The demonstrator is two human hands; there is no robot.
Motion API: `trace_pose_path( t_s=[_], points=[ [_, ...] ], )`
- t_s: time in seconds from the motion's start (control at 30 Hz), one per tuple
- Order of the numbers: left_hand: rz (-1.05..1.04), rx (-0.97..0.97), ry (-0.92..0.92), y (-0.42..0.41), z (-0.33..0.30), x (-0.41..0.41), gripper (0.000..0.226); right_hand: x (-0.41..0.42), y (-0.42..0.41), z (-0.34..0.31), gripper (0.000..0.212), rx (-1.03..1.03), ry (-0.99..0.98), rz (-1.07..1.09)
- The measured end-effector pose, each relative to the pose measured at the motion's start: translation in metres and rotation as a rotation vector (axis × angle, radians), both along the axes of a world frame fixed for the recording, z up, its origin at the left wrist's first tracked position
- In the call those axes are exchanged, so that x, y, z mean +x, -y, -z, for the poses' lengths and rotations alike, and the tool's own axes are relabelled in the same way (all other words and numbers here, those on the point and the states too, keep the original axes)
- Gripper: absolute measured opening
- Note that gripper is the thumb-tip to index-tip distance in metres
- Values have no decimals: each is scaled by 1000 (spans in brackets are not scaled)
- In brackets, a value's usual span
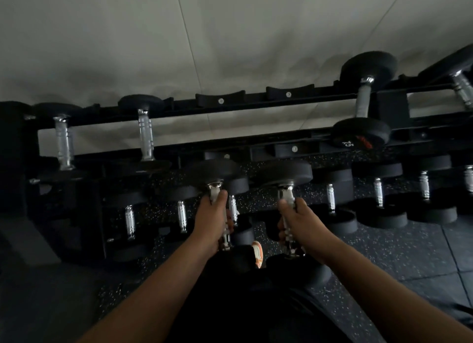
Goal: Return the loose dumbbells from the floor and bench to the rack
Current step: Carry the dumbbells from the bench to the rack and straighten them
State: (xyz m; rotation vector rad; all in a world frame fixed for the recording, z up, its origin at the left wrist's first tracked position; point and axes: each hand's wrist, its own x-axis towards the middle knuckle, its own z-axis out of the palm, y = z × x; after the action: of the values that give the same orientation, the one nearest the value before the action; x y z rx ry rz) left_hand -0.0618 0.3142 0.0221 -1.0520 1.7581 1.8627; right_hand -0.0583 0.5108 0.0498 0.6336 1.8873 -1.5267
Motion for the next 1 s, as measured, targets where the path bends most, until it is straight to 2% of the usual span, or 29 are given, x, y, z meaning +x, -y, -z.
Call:
trace_pose_path(
  t_s=[0.5,0.63,0.8,1.0],
  points=[
    [51,30,3,6,10,-166,22,-124,14,-5,29,6,93,130],
    [41,50,-26,2,9,-195,15,-141,11,-2,24,4,118,136],
    [31,38,-66,1,9,-221,13,-157,3,-1,26,91,91,19],
    [-23,26,-82,-5,21,-242,11,-172,-6,5,23,56,122,56]
  ],
)
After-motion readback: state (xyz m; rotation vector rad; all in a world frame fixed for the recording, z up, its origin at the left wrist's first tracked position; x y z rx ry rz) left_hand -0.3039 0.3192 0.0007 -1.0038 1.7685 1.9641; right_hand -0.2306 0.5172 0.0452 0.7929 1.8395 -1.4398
